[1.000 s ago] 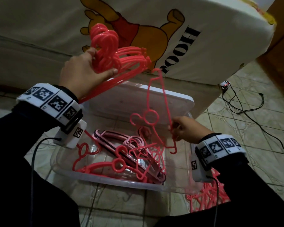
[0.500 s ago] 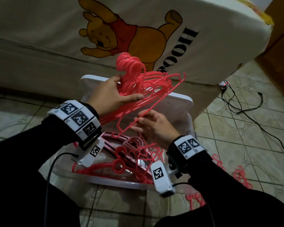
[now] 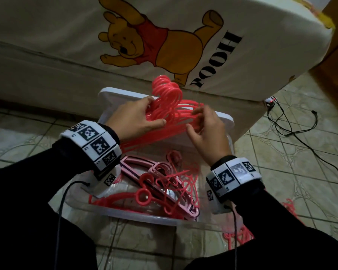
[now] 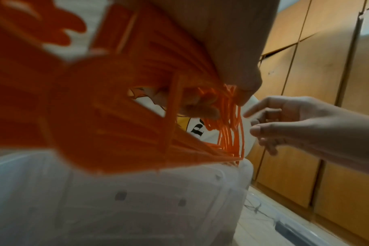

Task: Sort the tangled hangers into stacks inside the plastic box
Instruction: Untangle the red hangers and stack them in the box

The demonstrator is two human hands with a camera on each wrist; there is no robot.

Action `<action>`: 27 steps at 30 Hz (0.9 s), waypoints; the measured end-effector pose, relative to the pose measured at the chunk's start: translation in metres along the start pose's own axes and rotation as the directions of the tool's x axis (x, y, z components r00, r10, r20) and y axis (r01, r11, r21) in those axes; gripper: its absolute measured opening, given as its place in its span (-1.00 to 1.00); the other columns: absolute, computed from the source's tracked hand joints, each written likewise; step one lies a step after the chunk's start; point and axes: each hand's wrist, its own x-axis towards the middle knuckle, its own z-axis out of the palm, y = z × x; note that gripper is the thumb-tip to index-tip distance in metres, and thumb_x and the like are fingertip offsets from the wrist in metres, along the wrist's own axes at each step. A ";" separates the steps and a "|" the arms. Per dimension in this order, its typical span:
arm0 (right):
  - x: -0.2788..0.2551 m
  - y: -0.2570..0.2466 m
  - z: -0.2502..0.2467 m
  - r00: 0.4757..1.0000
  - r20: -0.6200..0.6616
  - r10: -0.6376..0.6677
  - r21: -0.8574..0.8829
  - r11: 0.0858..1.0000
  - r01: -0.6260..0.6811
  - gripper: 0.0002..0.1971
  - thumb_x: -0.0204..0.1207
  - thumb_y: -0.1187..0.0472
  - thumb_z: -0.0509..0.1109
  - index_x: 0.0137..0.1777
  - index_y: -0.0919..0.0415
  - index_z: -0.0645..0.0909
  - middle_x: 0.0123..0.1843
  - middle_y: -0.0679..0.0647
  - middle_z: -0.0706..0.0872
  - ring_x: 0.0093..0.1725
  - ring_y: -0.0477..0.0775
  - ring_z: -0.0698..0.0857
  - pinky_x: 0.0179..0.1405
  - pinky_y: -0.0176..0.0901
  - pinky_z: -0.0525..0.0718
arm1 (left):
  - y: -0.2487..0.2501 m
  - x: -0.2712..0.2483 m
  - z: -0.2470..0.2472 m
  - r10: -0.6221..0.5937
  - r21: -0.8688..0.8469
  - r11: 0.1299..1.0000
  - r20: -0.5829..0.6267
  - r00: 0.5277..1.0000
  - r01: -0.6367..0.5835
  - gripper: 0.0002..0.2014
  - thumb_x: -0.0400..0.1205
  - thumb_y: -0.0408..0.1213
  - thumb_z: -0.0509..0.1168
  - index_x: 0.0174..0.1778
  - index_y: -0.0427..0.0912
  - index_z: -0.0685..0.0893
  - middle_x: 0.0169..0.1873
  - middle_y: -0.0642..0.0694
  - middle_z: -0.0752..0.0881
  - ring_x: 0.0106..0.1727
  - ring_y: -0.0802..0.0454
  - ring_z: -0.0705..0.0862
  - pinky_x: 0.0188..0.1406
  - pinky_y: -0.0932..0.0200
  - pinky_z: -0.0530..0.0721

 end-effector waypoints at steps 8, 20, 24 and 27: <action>-0.004 -0.006 -0.002 0.955 0.107 -0.275 -0.263 0.919 0.294 -0.83 0.46 0.35 0.41 0.03 0.36 0.63 0.01 0.25 0.64 0.00 0.25 0.63 -0.11 -0.03 0.60 | 0.004 -0.004 0.005 0.007 0.031 0.999 0.070 0.997 -0.009 -0.32 0.35 0.37 0.06 0.34 0.15 0.49 -0.08 0.10 0.71 -0.22 0.24 0.61 -0.20 0.27 0.54; -0.002 0.005 0.006 0.901 0.430 -0.062 -0.389 0.888 0.247 -0.74 0.55 0.21 0.24 0.21 0.22 0.55 0.15 0.23 0.70 0.15 0.28 0.65 0.03 0.01 0.51 | 0.011 -0.006 0.015 0.067 0.054 0.994 0.345 0.936 -0.091 -0.12 0.09 0.54 0.33 0.31 0.18 0.50 0.08 0.11 0.75 -0.01 0.16 0.71 0.09 0.17 0.63; -0.002 0.003 0.003 0.880 0.469 -0.071 -0.411 0.865 0.289 -0.82 0.57 0.26 0.20 0.09 0.27 0.55 -0.02 0.29 0.74 -0.04 0.37 0.72 -0.24 -0.05 0.41 | 0.007 -0.004 0.013 0.072 0.362 0.908 0.358 0.931 -0.210 -0.11 0.20 0.46 0.40 0.36 0.07 0.38 0.13 0.03 0.71 0.09 -0.04 0.69 0.09 0.00 0.67; 0.001 0.002 0.001 0.861 0.507 -0.038 -0.432 0.854 0.291 -0.78 0.60 0.26 0.16 0.19 0.25 0.49 0.06 0.27 0.73 0.04 0.36 0.70 -0.15 0.04 0.53 | 0.002 -0.002 0.011 0.089 0.471 0.843 0.356 0.930 -0.261 -0.38 0.44 0.09 0.41 0.31 -0.09 0.36 0.18 -0.08 0.60 0.17 -0.09 0.62 0.07 -0.02 0.63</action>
